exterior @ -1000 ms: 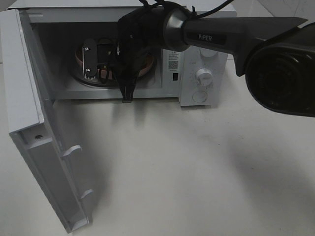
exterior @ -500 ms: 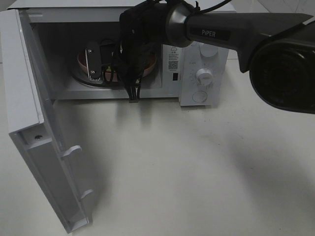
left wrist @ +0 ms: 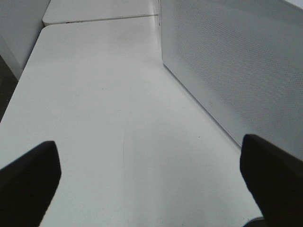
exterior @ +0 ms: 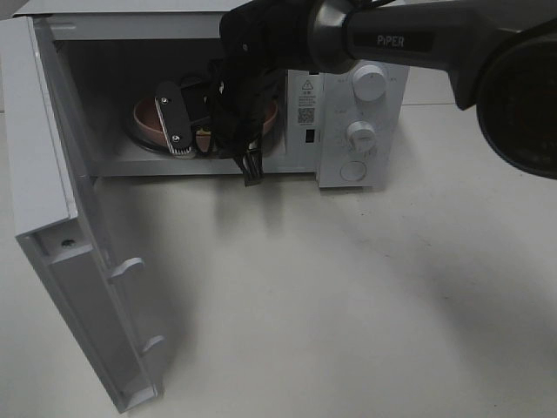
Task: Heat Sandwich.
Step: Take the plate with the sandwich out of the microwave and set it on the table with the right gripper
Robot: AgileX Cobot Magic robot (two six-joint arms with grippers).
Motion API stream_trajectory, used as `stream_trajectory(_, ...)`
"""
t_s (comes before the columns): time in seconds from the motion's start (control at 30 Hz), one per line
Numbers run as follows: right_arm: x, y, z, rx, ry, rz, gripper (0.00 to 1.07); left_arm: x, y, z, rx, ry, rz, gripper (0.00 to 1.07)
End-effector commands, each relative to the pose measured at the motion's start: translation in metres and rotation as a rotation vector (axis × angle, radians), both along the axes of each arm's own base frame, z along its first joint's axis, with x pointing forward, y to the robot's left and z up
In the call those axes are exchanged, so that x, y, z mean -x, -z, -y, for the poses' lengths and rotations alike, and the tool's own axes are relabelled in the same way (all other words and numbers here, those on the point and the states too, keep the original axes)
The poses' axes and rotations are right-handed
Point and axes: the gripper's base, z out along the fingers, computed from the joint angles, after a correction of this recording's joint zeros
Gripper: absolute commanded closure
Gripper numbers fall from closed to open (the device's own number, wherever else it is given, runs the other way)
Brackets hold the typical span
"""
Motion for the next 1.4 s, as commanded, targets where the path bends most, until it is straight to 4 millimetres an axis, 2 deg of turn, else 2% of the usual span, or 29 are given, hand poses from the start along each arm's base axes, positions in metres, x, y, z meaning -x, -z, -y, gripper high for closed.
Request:
stream_trajectory(0.03,0.004,-0.008,0.000,-0.002,-0.016,-0.003,1.07,0.003,0.001,0.000,-0.001,0.005,0.023,0.09)
stream_trajectory(0.4,0.012,-0.025,-0.005,-0.022,-0.037,0.025,1.07,0.003,0.001,0.000,-0.001,0.005,0.023,0.09)
stream_trajectory(0.67,0.028,-0.020,0.001,-0.023,-0.100,0.062,1.07,0.003,0.001,0.000,-0.001,0.005,0.023,0.09)
stream_trajectory(0.9,0.044,-0.026,0.014,-0.047,-0.178,0.188,1.07,0.003,0.001,0.000,-0.001,0.005,0.023,0.09)
stream_trajectory(1.3,0.069,-0.023,0.035,-0.008,-0.248,0.210,1.07,0.003,0.001,0.000,-0.001,0.005,0.023,0.09)
stream_trajectory(1.4,0.080,-0.022,0.043,-0.013,-0.276,0.228,1.07,0.003,0.001,0.000,-0.001,0.005,0.023,0.09)
